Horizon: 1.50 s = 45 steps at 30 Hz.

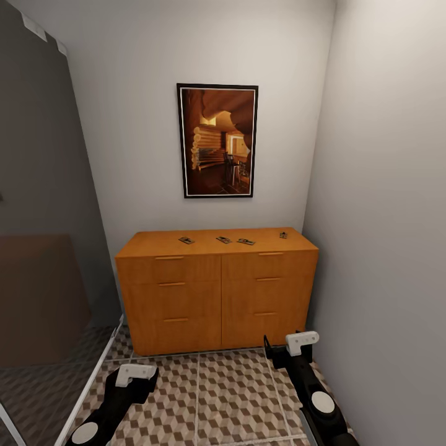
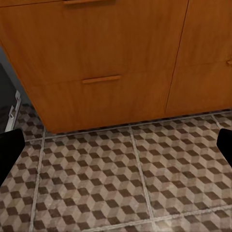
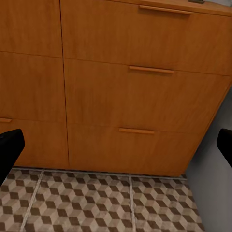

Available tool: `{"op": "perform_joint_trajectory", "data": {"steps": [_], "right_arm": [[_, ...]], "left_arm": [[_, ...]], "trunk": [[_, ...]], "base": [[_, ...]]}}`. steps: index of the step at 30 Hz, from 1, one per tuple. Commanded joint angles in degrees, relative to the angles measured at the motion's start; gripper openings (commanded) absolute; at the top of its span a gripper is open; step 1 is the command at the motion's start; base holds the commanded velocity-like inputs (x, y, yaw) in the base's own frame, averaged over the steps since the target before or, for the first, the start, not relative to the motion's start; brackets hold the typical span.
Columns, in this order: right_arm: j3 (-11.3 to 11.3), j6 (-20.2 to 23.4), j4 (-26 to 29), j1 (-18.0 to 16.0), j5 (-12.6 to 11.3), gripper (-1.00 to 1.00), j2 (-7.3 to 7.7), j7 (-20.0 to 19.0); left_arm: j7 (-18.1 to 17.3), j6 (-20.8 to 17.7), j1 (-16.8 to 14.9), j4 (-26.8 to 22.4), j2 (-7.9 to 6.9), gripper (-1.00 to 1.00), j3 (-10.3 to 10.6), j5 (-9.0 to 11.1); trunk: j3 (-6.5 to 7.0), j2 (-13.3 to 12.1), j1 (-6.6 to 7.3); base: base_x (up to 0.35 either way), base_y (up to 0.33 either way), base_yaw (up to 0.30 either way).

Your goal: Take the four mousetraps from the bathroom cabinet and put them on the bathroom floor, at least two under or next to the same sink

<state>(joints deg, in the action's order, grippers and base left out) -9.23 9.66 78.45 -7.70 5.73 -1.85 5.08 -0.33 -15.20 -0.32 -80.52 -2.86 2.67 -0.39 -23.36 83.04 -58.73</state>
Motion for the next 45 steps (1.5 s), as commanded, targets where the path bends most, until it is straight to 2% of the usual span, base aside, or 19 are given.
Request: {"op": "perform_joint_trajectory", "data": {"steps": [1,24,35,41,44,45], "right_arm": [[-0.09,0.45,0.08,-0.05,0.59,1.0,0.01,0.28],[-0.09,0.45,0.09,-0.03,0.68,1.0,0.01,0.28],[-0.09,0.45,0.09,-0.03,0.68,1.0,0.03,0.25],[-0.09,0.41,0.12,-0.03,0.8,1.0,0.03,0.2],[-0.09,0.43,0.12,-0.03,0.83,1.0,0.07,0.2],[-0.09,0.44,0.15,-0.03,0.84,1.0,0.08,0.2]], "left_arm": [[-0.03,-0.32,-0.03,-0.08,-0.04,1.0,0.05,-0.04],[-0.02,-0.29,-0.03,-0.08,-0.04,1.0,0.32,-0.04],[-0.02,-0.29,-0.03,0.3,-0.04,1.0,1.53,-0.04],[-0.03,-0.09,-0.03,3.33,-0.09,1.0,1.76,-0.04],[-0.08,1.38,-0.03,7.22,-0.16,1.0,1.8,-0.06],[-0.09,3.18,-0.03,10.14,-0.2,1.0,1.81,-0.1]], "trunk": [[-0.07,0.04,0.0],[-0.07,0.04,0.0],[-0.07,0.04,0.0],[-0.07,0.04,0.0],[-0.07,0.04,0.0],[-0.07,0.04,0.0]], "base": [[0.0,0.0,0.0],[0.0,0.0,0.0],[0.0,0.0,0.0],[0.0,0.0,0.0],[0.0,0.0,0.0],[0.0,0.0,0.0]]}}
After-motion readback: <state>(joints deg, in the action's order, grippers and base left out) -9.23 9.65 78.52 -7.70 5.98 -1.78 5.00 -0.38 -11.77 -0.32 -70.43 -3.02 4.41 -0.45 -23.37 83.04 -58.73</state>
